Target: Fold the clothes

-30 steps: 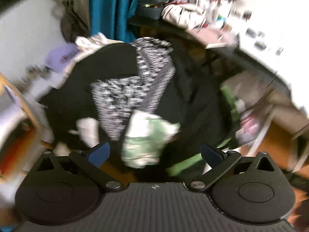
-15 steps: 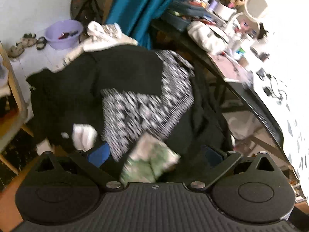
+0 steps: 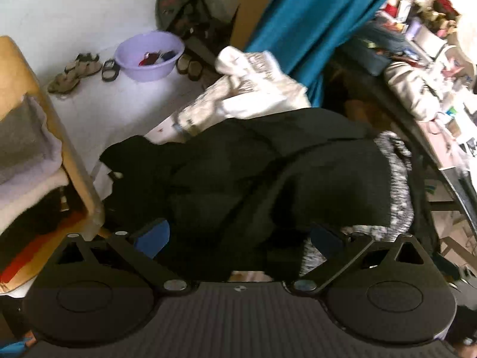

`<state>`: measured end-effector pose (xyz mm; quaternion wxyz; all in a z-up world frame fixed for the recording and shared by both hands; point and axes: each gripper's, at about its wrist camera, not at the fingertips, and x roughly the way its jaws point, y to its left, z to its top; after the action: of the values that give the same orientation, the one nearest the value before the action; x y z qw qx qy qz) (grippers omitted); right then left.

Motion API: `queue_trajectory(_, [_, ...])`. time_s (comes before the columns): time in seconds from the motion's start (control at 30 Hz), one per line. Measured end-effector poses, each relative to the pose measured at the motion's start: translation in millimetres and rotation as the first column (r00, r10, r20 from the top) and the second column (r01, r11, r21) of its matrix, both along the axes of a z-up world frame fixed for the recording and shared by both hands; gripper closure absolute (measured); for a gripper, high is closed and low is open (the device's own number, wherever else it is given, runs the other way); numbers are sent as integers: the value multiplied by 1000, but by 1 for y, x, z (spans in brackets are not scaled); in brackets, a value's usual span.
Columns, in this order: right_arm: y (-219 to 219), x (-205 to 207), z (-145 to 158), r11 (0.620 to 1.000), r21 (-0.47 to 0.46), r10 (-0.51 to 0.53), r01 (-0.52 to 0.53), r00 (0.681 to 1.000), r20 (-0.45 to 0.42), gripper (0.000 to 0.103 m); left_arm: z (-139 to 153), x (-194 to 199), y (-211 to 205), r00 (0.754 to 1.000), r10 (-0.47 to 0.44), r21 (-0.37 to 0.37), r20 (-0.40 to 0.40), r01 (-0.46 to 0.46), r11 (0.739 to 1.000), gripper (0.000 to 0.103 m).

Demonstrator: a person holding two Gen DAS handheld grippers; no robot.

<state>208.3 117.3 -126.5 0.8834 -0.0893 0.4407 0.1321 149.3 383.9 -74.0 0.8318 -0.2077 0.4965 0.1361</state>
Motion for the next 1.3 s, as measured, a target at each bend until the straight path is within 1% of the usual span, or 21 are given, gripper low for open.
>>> queue_trajectory(0.07, [37, 15, -26, 996, -88, 27, -28, 1000, -9, 1, -6, 4, 15, 1000, 4, -9, -15, -4, 1000, 1])
queue_trajectory(0.1, [46, 21, -33, 994, -108, 20, -21, 1000, -14, 2, -9, 5, 21, 1000, 5, -9, -22, -6, 1000, 0])
queue_trajectory(0.17, [60, 30, -43, 991, -131, -5, 2, 1000, -21, 10, -13, 8, 30, 999, 10, -15, -32, -11, 1000, 1])
queue_trajectory(0.2, [63, 35, -44, 991, -130, -21, 19, 1000, -13, 17, -14, 9, 34, 999, 13, -21, -34, -13, 1000, 0])
queue_trajectory(0.27, [64, 43, -38, 994, -98, -43, 44, 999, 6, 21, -17, 9, 41, 999, 14, -34, -33, -15, 999, 1])
queue_trajectory(0.3, [62, 45, -33, 996, -74, -49, 50, 999, 14, 26, -18, 11, 43, 999, 14, -36, -34, -15, 999, 0])
queue_trajectory(0.33, [59, 47, -29, 998, -42, -49, 50, 999, 17, 33, -19, 12, 44, 999, 11, -37, -38, -13, 999, 0])
queue_trajectory(0.37, [56, 49, -25, 999, -7, -48, 48, 999, 19, 38, -20, 13, 44, 999, 9, -37, -42, -10, 999, 0])
queue_trajectory(0.43, [49, 50, -20, 997, 68, -40, 39, 999, 11, 58, -21, 18, 43, 999, 0, -42, -52, -2, 999, 0])
queue_trajectory(0.5, [41, 50, -19, 990, 136, -43, 44, 999, -7, 67, -21, 24, 39, 999, -12, -41, -52, 10, 999, 1])
queue_trajectory(0.6, [29, 51, -15, 972, 228, -63, 62, 998, -4, 70, -16, 33, 29, 998, -45, -26, -42, 44, 999, 1])
queue_trajectory(0.73, [14, 63, -10, 945, 319, -78, 78, 997, -13, 71, -8, 41, 14, 997, -71, -1, -25, 71, 997, 1])
queue_trajectory(0.77, [10, 68, -9, 937, 341, -70, 73, 997, -20, 73, -7, 43, 10, 997, -73, 5, -24, 73, 997, 0])
queue_trajectory(0.8, [7, 74, -9, 930, 363, -59, 66, 998, -29, 80, -5, 45, 6, 997, -76, 11, -23, 76, 997, 0])
queue_trajectory(0.83, [4, 79, -8, 919, 390, -48, 59, 998, -37, 84, -4, 47, 2, 997, -79, 17, -23, 80, 997, 1])
queue_trajectory(0.93, [-2, 96, -3, 878, 477, -18, 41, 998, -54, 91, -1, 55, -10, 996, -84, 36, -31, 85, 996, 1])
queue_trajectory(1.03, [-12, 107, 7, 830, 557, -6, 22, 1000, -30, 93, -1, 64, -19, 996, -72, 34, -44, 73, 997, 1])
queue_trajectory(1.13, [-26, 109, 22, 794, 607, -13, 0, 1000, 17, 93, -2, 70, -28, 996, -79, 34, -42, 81, 996, 1])
queue_trajectory(1.23, [-44, 110, 33, 769, 639, -46, 9, 998, 42, 94, -6, 77, -41, 993, -116, 49, -37, 118, 992, 1])
queue_trajectory(1.3, [-59, 112, 36, 766, 642, -72, 28, 996, 43, 94, -13, 83, -53, 985, -174, 56, -19, 174, 983, 1])
